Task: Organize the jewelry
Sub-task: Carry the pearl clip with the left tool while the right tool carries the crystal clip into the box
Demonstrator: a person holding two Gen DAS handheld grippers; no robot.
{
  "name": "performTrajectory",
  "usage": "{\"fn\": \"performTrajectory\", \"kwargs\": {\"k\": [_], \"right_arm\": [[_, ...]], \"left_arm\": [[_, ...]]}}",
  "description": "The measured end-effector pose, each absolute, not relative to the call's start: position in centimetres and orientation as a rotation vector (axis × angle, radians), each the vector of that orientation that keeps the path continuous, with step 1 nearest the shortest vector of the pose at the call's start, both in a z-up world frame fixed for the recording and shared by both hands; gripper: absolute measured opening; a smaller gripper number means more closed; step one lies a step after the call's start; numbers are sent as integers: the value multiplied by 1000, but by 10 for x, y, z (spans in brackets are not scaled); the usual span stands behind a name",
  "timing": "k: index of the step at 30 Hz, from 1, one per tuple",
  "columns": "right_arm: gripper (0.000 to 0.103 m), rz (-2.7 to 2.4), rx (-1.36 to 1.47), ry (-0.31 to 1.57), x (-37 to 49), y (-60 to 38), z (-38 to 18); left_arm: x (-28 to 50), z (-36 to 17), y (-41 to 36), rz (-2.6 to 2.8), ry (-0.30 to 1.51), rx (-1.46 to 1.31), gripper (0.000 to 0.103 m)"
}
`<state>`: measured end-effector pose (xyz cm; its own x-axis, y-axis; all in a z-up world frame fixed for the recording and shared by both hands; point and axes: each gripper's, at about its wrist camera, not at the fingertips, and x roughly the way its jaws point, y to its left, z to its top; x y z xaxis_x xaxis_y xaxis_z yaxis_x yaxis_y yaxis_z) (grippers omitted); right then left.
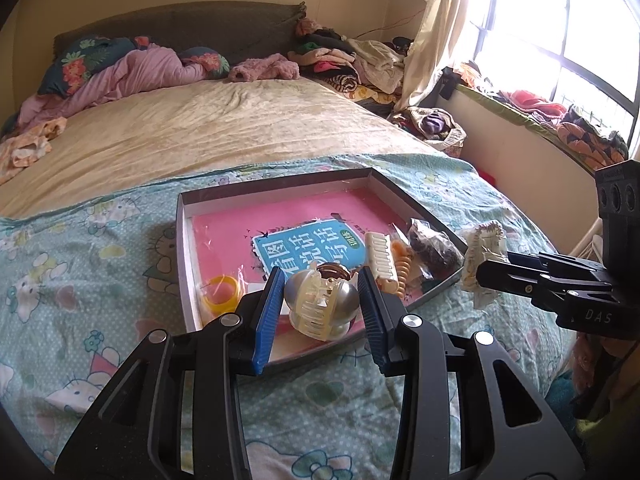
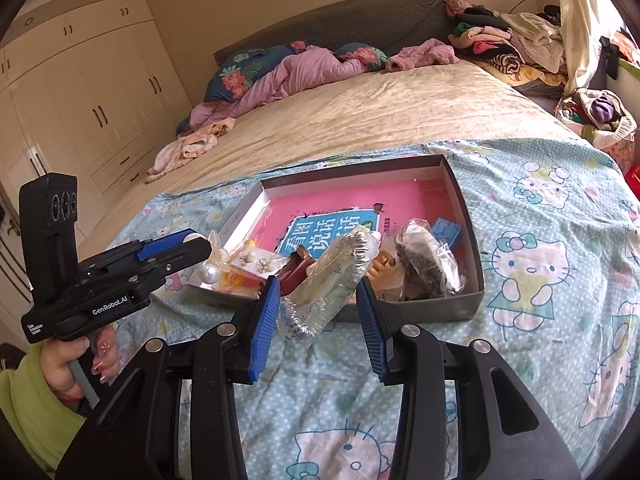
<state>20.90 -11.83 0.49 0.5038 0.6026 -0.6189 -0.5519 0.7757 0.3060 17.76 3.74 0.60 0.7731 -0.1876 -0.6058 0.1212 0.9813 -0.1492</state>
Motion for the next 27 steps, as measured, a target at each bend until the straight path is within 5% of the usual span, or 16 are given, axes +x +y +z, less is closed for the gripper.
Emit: {"fn": "performTrajectory", "kwargs": {"k": [27], "right_arm": [[42, 630, -77, 836, 268, -77, -34]], "left_arm": [[228, -28, 31, -141, 704, -123, 30]]}}
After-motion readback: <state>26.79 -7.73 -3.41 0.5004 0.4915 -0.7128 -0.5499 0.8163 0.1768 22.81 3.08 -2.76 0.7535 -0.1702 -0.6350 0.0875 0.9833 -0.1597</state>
